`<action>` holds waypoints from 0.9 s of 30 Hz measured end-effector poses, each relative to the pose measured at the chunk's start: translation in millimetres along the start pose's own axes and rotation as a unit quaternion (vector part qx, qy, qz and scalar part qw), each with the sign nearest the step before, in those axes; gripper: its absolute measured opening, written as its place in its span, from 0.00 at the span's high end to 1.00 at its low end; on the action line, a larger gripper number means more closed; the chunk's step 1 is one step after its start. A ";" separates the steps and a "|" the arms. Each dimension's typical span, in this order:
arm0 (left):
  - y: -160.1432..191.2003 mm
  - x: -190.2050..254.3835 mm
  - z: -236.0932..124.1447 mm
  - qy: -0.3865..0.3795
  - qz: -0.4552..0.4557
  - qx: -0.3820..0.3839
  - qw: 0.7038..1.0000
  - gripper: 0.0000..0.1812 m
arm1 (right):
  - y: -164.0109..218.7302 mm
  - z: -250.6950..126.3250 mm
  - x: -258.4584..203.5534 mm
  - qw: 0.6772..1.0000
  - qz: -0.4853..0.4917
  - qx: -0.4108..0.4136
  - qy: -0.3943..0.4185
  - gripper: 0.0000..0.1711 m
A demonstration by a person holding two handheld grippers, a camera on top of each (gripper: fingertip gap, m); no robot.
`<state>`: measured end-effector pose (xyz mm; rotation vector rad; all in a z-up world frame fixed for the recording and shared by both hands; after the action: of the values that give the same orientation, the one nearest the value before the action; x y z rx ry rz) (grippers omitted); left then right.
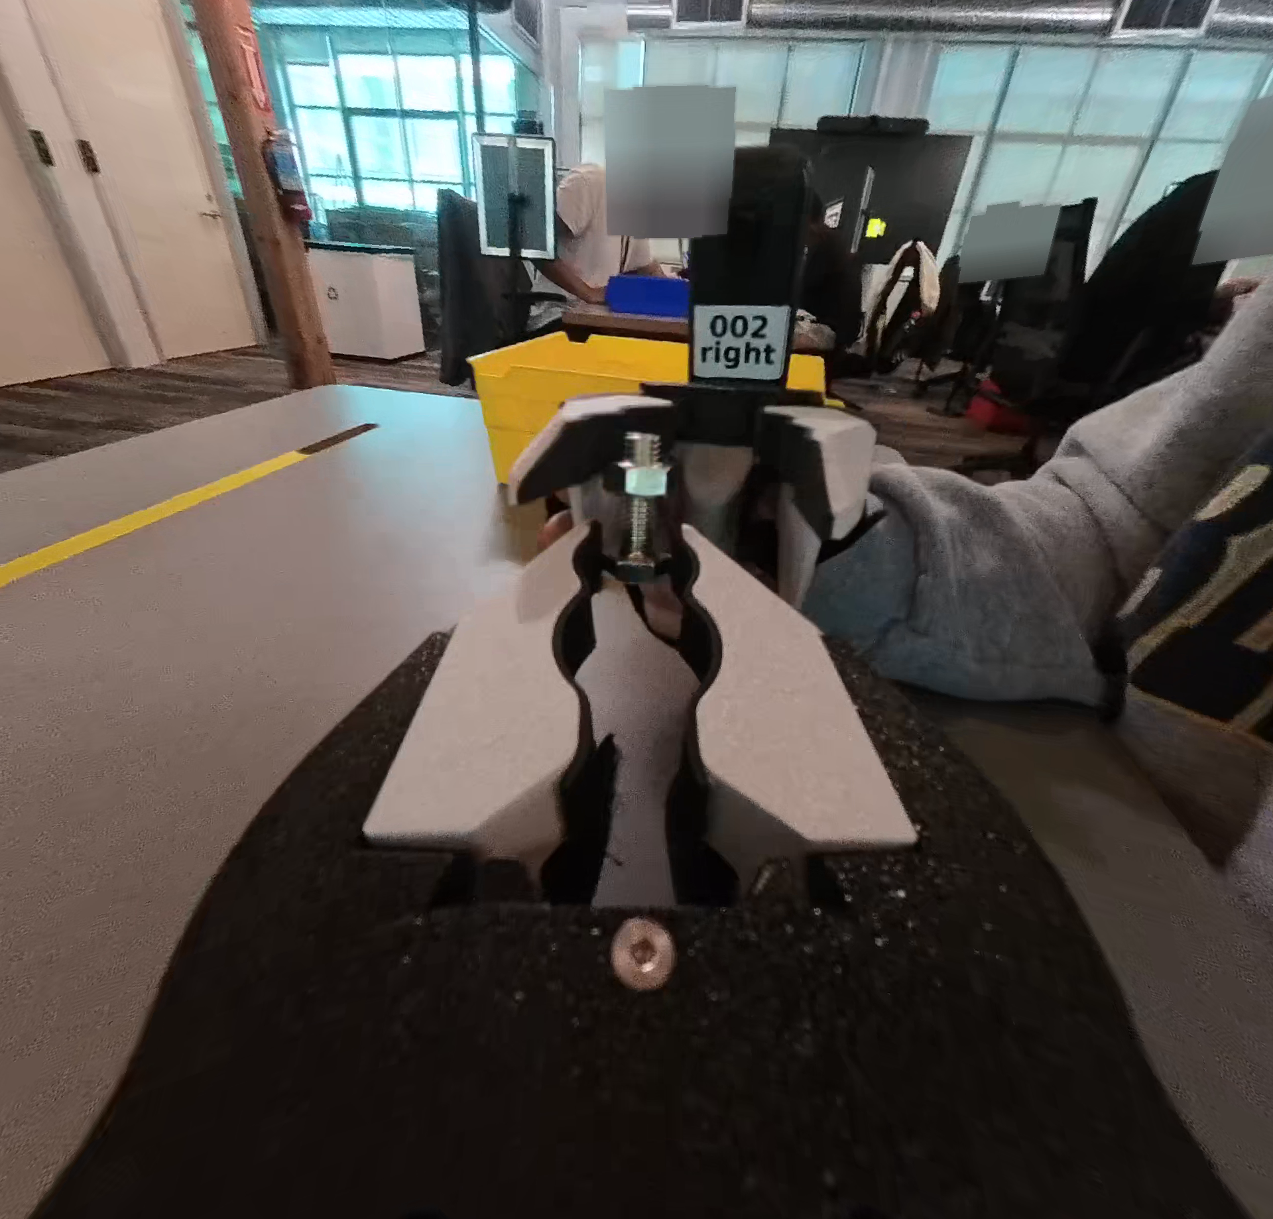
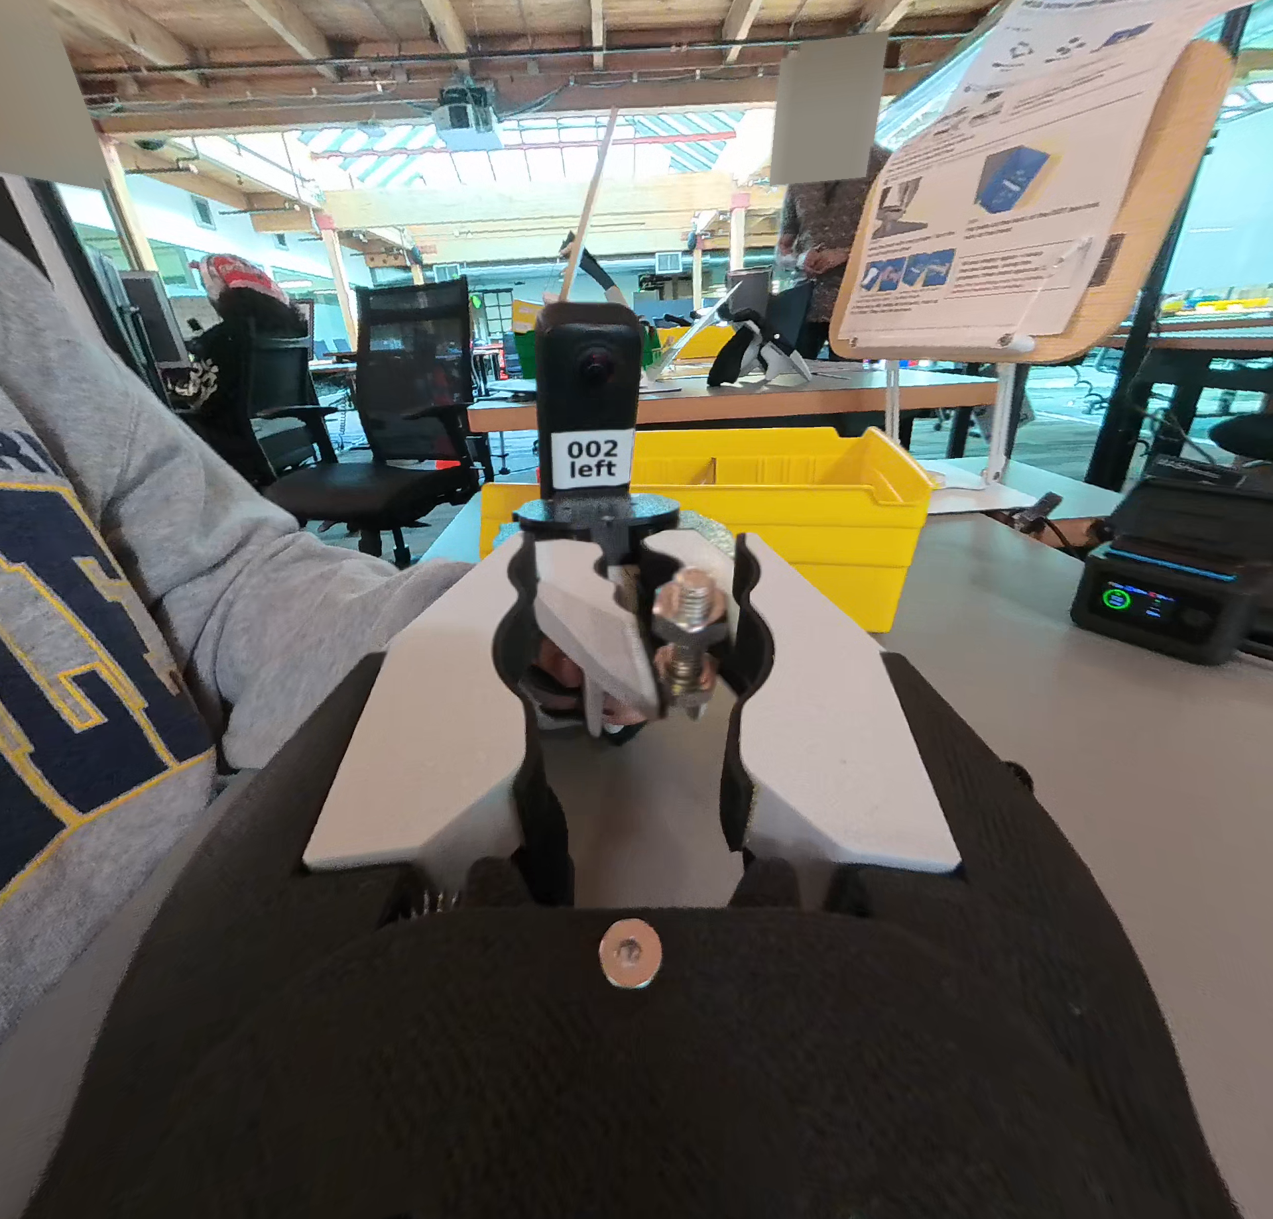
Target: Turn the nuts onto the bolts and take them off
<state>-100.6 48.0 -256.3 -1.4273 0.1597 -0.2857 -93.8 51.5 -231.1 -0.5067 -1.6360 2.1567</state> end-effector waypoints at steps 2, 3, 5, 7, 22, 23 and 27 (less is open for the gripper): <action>-4.3 -8.7 -4.4 -0.031 -0.003 0.019 0.999 0.91 | 1.5 -1.1 3.0 1.000 -0.003 -0.008 0.009 0.64; -8.9 -17.6 -10.9 -0.059 -0.008 0.038 0.998 0.91 | 0.4 -4.3 6.4 1.000 0.003 -0.008 0.015 0.64; -18.3 -34.6 -26.8 -0.105 -0.025 0.074 0.991 0.91 | -3.6 -11.8 8.3 1.000 0.025 -0.002 0.001 0.77; -22.0 -39.6 -34.1 -0.112 -0.030 0.083 0.990 0.91 | -8.3 -14.4 16.5 0.999 0.035 0.014 0.028 0.77; -12.2 -5.1 -5.9 -0.039 0.054 0.044 0.997 0.90 | -12.3 -13.0 12.8 0.998 -0.010 -0.041 0.047 0.91; -13.9 -5.1 -5.3 -0.046 0.065 0.047 0.996 0.84 | -17.3 -15.9 12.1 0.996 -0.021 -0.055 0.059 0.91; -16.2 -21.1 -8.1 -0.125 0.090 0.038 0.987 0.55 | -61.7 -60.2 2.2 0.970 -0.116 -0.134 0.167 0.90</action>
<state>-124.6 44.5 -242.7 -1.3493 0.0709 0.0363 -60.2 117.5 -186.9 -0.6770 -1.7028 1.5931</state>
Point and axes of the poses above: each gripper's, where its closed fingertips meet, z out along the fingers, y out of its underside, x = y × z across the jaws, the point moved 3 cm from there along -z, back along the fingers, and after that the axes turned 6 degrees about x, right-handed, at the moved point
